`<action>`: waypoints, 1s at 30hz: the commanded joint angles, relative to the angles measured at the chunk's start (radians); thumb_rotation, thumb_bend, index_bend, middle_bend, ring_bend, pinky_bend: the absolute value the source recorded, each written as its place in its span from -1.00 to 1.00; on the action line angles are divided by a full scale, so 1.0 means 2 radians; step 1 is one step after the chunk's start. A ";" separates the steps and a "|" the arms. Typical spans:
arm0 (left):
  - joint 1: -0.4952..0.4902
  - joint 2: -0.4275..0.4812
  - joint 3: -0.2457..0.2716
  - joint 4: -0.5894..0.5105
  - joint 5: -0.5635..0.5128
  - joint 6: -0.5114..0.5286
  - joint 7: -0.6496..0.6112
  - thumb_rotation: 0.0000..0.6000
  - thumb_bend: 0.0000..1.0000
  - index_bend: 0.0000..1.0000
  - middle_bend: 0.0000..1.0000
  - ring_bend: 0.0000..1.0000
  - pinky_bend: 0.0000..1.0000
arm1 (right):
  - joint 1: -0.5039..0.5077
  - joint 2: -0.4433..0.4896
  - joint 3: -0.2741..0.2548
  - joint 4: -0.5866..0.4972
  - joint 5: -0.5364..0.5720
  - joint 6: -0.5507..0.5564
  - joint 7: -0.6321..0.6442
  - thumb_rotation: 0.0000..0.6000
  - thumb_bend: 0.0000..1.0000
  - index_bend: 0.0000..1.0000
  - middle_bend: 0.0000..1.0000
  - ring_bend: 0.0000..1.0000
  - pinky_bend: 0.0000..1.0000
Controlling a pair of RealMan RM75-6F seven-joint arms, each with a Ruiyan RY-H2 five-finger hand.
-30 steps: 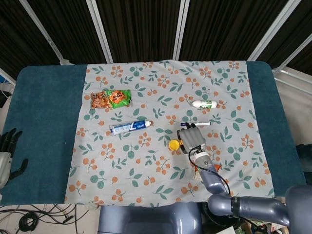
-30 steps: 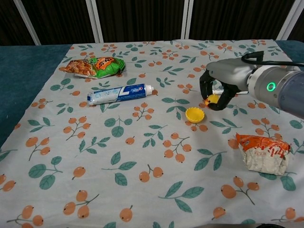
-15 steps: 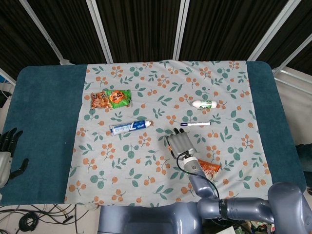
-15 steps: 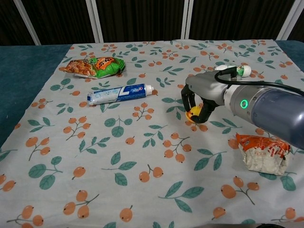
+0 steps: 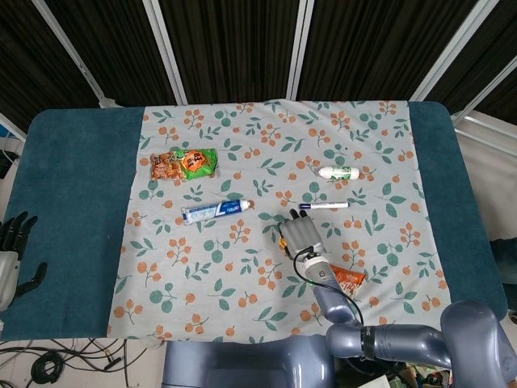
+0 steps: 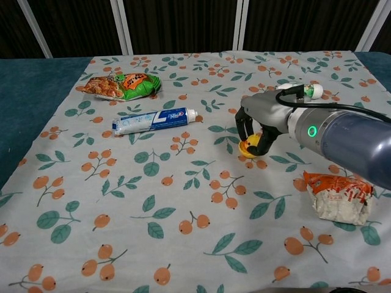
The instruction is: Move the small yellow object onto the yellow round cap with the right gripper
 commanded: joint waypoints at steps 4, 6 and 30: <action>0.000 0.000 0.000 0.000 -0.001 -0.001 0.000 1.00 -0.24 -1.00 -1.00 -1.00 -1.00 | 0.001 0.000 -0.004 0.003 -0.016 0.003 0.005 1.00 -0.62 -0.51 -0.51 -0.77 -0.64; 0.000 0.000 0.000 0.000 -0.001 -0.001 0.001 1.00 -0.24 -1.00 -1.00 -1.00 -1.00 | 0.001 0.001 -0.004 0.000 -0.015 0.002 0.006 1.00 -0.65 -0.53 -0.57 -0.79 -0.64; 0.003 -0.002 0.001 -0.002 0.003 0.007 0.008 1.00 -0.24 -1.00 -1.00 -1.00 -1.00 | -0.221 0.285 -0.114 -0.209 -0.294 0.190 0.230 1.00 -0.75 -0.62 -0.82 -0.91 -0.66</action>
